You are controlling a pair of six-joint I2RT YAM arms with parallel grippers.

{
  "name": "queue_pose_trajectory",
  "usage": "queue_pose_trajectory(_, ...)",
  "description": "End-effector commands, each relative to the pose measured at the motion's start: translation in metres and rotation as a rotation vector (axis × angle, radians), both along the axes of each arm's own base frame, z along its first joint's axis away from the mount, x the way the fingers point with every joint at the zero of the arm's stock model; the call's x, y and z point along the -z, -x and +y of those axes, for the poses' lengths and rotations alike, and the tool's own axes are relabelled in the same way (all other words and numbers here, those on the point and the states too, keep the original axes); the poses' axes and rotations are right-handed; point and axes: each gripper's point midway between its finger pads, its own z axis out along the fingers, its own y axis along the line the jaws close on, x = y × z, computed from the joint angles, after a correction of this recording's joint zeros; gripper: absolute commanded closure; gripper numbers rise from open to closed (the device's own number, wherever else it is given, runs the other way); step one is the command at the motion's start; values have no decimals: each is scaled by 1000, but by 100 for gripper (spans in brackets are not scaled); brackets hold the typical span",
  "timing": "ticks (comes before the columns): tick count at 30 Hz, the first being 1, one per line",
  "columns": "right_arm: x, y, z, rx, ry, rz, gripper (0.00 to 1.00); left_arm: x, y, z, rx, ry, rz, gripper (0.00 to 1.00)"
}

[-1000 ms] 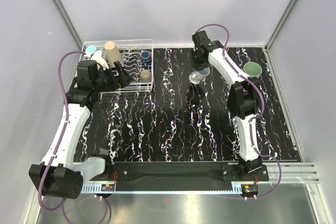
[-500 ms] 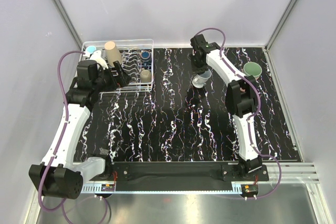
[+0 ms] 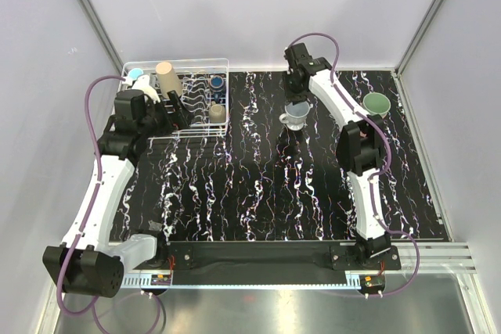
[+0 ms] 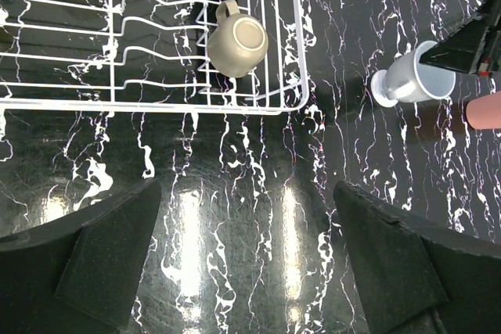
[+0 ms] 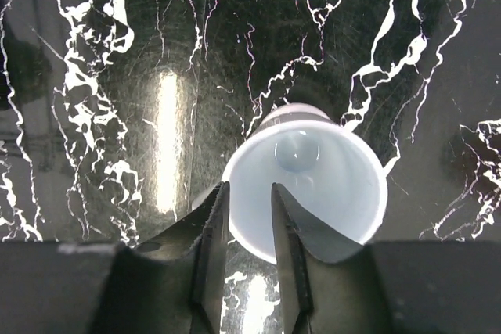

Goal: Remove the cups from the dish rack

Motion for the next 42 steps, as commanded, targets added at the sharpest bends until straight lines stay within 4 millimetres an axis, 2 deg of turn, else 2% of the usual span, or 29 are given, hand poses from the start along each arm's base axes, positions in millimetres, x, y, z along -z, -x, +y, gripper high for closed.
queue_pose_trajectory(1,-62,4,5,-14,-53,-102,65,-29,-2,6,-24,-17,-86,1)
queue_pose_trajectory(5,-89,12,3,-12,-75,-138,62,-35,-3,11,-48,-32,-94,1)
queue_pose_trajectory(6,-103,16,3,-16,-90,-156,60,-36,-4,12,-54,-35,-96,1)
queue_pose_trajectory(8,-111,24,3,-20,-112,-161,58,-40,-5,15,-73,-44,-106,1)
queue_pose_trajectory(9,-130,29,4,-28,-136,-197,57,-42,-6,17,-80,-49,-109,1)
queue_pose_trajectory(10,-126,33,3,-22,-138,-187,54,-45,-6,18,-87,-53,-117,1)
queue_pose_trajectory(11,-132,39,5,-37,-165,-190,51,-47,-8,21,-100,-59,-123,1)
queue_pose_trajectory(12,-153,46,8,-54,-208,-236,49,-47,-9,22,-105,-64,-122,1)
queue_pose_trajectory(13,-145,53,7,-50,-216,-215,41,-48,-9,23,-111,-67,-123,1)
queue_pose_trajectory(15,-153,68,7,-60,-255,-240,32,-49,-13,28,-134,-81,-126,1)
queue_pose_trajectory(17,-160,80,7,-62,-295,-257,11,-50,-17,35,-168,-108,-126,1)
queue_pose_trajectory(19,-168,97,8,-68,-346,-279,0,-51,-20,40,-187,-126,-126,1)
queue_pose_trajectory(22,-180,121,11,-100,-427,-306,0,-53,-32,56,-252,-170,-134,1)
queue_pose_trajectory(25,-187,141,13,-122,-485,-319,0,-51,-47,83,-346,-217,-129,1)
queue_pose_trajectory(26,-189,146,15,-135,-505,-319,0,-43,-55,97,-382,-231,-108,1)
queue_pose_trajectory(27,-191,152,14,-145,-520,-333,0,-40,-61,98,-383,-232,-104,1)
queue_pose_trajectory(28,-191,155,15,-145,-532,-335,0,-42,-67,110,-412,-230,-111,1)
queue_pose_trajectory(29,-193,157,15,-149,-542,-342,0,-31,-76,120,-433,-233,-82,1)
queue_pose_trajectory(31,-195,160,14,-155,-550,-359,0,-21,-94,134,-458,-237,-63,1)
queue_pose_trajectory(34,-198,161,14,-175,-543,-368,0,-9,-112,145,-467,-240,-33,1)
queue_pose_trajectory(35,-199,161,15,-180,-543,-368,0,-2,-125,154,-479,-235,-11,2)
queue_pose_trajectory(38,-198,160,15,-184,-535,-368,0,17,-145,166,-475,-221,41,2)
queue_pose_trajectory(40,-197,160,17,-191,-541,-366,0,25,-153,171,-476,-223,64,2)
queue_pose_trajectory(41,-197,160,17,-197,-547,-366,0,39,-158,176,-477,-229,94,1)
queue_pose_trajectory(42,-196,159,18,-197,-547,-366,1,35,-163,180,-484,-233,84,1)
